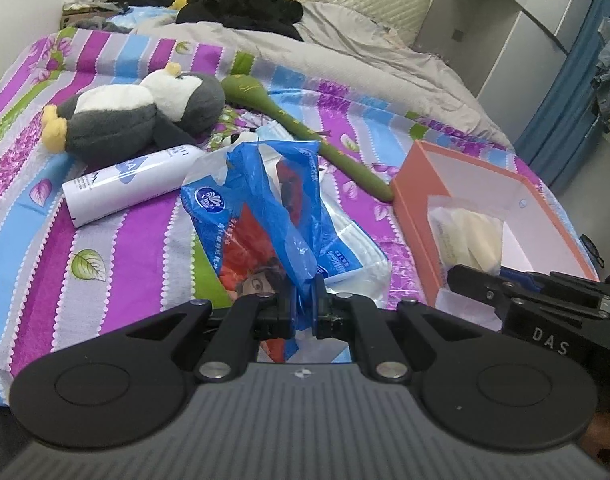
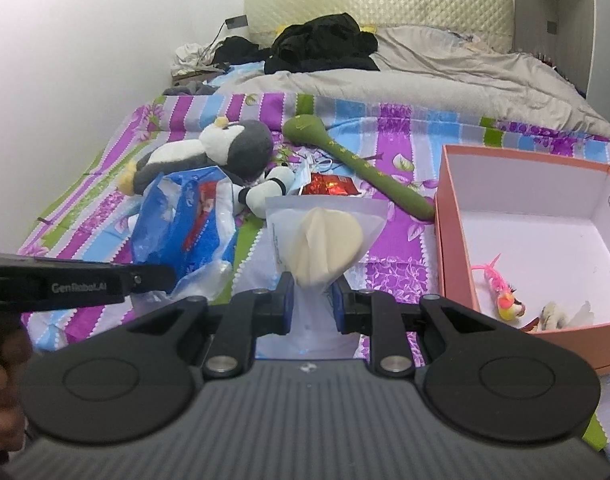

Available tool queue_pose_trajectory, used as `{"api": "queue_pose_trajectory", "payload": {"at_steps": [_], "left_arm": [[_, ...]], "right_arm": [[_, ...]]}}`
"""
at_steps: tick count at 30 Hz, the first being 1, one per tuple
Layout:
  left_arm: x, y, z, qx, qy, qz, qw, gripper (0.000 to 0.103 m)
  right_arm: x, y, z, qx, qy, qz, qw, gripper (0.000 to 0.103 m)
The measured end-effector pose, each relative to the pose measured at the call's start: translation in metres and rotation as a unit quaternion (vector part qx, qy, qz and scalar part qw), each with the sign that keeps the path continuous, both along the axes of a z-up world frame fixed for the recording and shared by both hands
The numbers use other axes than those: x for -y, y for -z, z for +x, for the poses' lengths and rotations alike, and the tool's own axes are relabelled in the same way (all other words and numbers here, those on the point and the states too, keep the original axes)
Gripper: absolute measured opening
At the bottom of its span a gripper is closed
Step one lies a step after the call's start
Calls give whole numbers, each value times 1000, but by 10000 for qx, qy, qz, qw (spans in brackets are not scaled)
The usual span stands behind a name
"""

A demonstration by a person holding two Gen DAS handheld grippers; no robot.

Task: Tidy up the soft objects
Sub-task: 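Carry the snack bag with the left tool while the right tool carries the sponge bag over the box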

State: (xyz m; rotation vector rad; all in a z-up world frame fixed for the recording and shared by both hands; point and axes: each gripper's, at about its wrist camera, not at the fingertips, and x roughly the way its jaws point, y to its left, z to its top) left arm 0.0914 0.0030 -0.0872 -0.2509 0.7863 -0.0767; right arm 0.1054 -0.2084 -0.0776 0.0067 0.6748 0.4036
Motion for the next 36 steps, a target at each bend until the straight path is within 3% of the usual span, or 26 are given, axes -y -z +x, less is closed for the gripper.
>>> {"api": "queue_pose_trajectory", "payload": {"at_steps": [15,25,36], "left_arm": [[46,-47,-3,380,550,40,9978,8],[95,-56,5,495,1163,-139,9919,8],[157,-47,34,294,1800,-169,9831,8]], "right_arm": [[25,-32,-15,282,248,58,9993,23],[66,-41,-28,413,763,90,9962,23],[121,-39,-29,317,1404,86,9895,24]]}}
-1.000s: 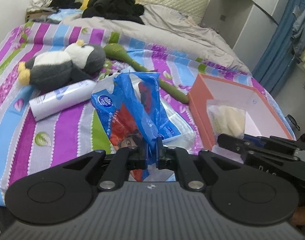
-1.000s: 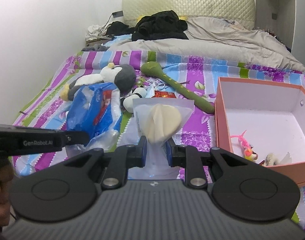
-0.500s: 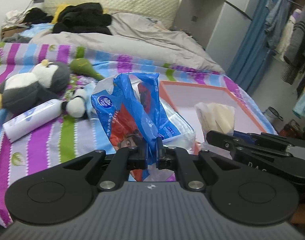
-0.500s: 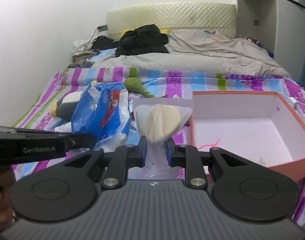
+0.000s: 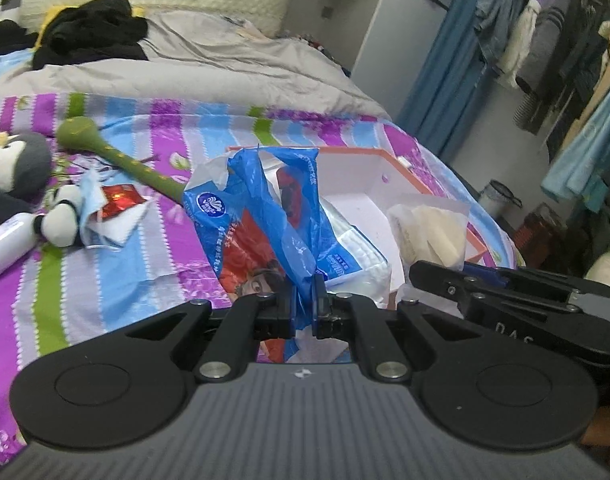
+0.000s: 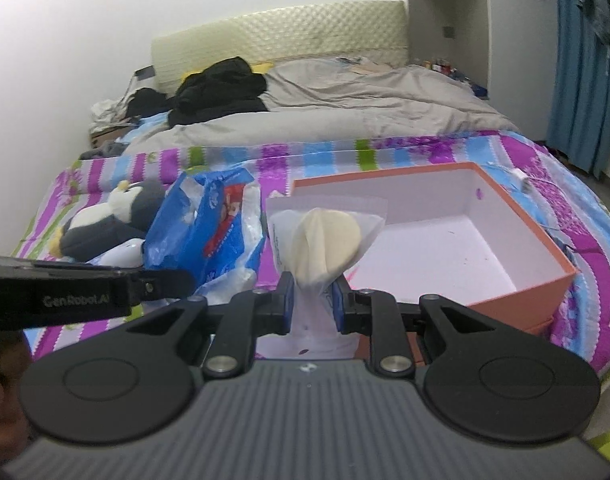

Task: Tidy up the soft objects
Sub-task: 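Carry the snack bag with the left tool while the right tool carries the sponge bag over the box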

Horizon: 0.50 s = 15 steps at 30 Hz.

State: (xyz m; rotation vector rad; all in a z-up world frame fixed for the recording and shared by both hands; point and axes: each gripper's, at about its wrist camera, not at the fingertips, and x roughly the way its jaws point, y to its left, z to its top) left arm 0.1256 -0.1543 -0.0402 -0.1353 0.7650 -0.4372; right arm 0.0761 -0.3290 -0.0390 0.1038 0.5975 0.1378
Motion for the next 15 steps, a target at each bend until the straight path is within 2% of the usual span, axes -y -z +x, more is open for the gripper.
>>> {"api": "queue_pose_trajectory", "payload": {"at_steps": [7,15], "left_arm": [[31,7,42,-111,161,49,9998,8],[68,23,101,-311,343,178,9988,8]], "right_arm": [[22,9,24,-189,126,77,9997,24],[51,28,74,-459,261,155,9985,24]]}}
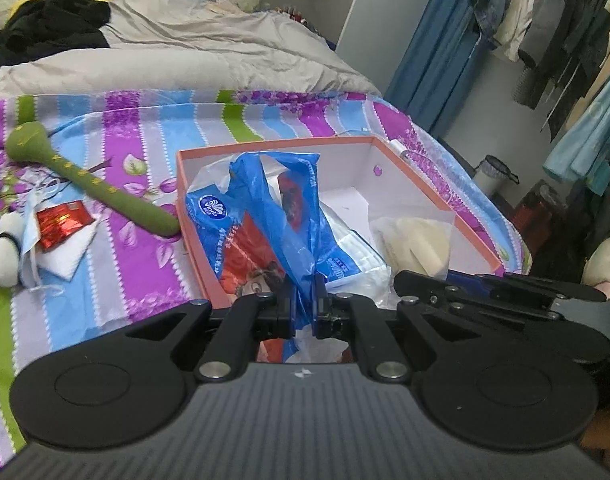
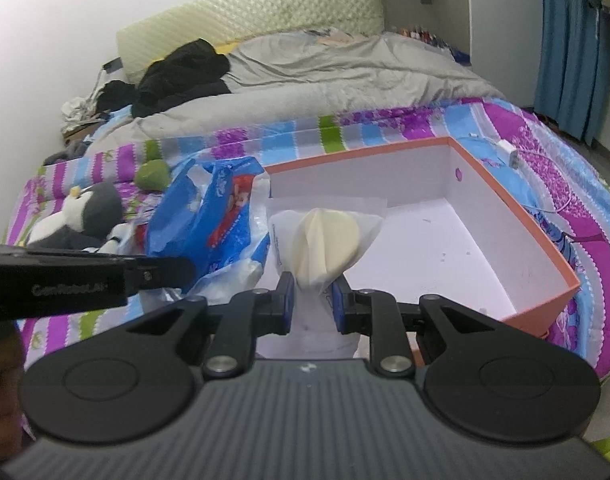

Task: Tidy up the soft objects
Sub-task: 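Carry the snack bag with the left tool while the right tool carries the sponge bag over the box, then open the left tool to drop the snack bag while the right tool drops the sponge bag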

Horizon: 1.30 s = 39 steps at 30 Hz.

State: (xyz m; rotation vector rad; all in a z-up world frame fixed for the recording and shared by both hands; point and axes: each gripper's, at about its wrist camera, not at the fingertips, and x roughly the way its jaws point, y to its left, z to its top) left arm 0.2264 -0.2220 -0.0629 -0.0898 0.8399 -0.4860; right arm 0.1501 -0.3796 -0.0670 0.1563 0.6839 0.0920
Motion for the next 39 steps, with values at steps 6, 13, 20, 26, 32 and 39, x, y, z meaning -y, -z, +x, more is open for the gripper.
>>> {"api": "queue_pose_trajectory", "payload": {"at_steps": [6,13,20,26,32,39], "left_arm": [[27,23,53,-288,194,102,9993,8],[51,51,91,-540,408,222,9975,8],[56,65,101,-643,426,258,9967,10],[52,61,95,-614,260,203,9976,31],[45,42,78,-406,244,191,9987,31],[26,11,46,-120,125,92,9998,31]], "right_arm": [[24,17,39,-231,208,111,9995,24],[43,42,78,-570,313,132,9978,24],[54,61,93,-787,364,245,9959,31],[58,64,91,-868,435,240,9950,49],[59,54,76,-733,488,331,9956,49],[52,31,52,-462,479,365,9971,49]]}}
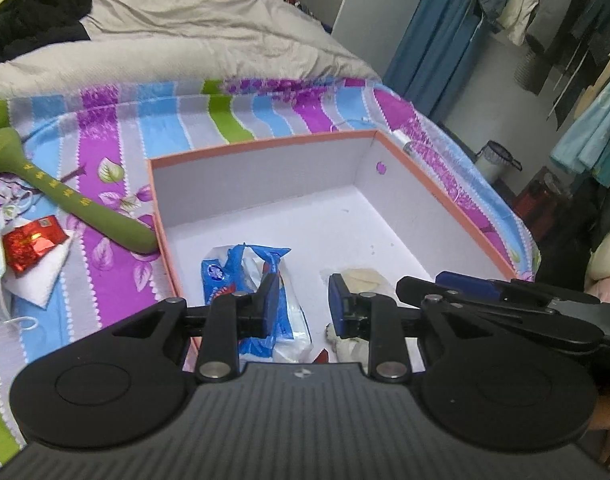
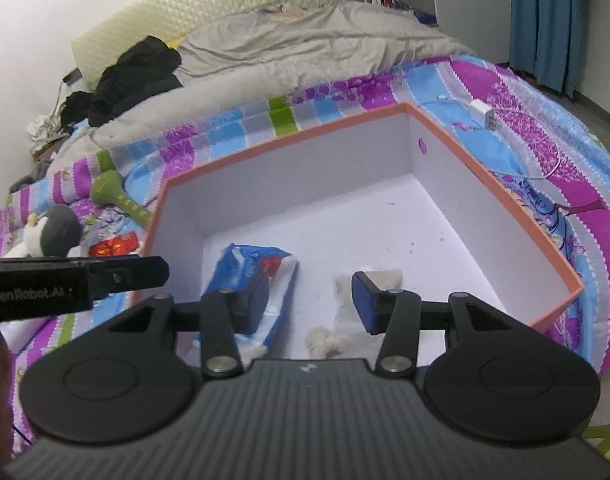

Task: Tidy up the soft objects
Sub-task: 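Open the left tool to drop the snack bag while the right tool drops the sponge bag, then move both open tools back from the box toward the item pile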

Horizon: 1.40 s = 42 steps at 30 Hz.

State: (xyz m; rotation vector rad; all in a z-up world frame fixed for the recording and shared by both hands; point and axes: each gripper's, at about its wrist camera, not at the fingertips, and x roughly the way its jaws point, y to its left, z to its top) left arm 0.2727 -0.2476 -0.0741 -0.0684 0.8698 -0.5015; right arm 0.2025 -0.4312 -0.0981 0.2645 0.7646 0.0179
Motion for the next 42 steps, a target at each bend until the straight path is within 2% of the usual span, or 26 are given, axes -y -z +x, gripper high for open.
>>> {"api": "queue_pose_trajectory", "payload": {"at_steps": [16,28,42], "left_arm": [[-56,-54,-92,491,-223,-196,9984,31],[-107,-64,-148,647,-534,-267,9961,31],[-157,-70,-195,771,-955,-177,9923,31]], "right_arm": [[-35,-46,-69,563,-142,-64,9983,49],[-69,-68,-115,890,-395,-90,9952,49],[-103,-70,-152,992,-753,-54,9922,49]]}}
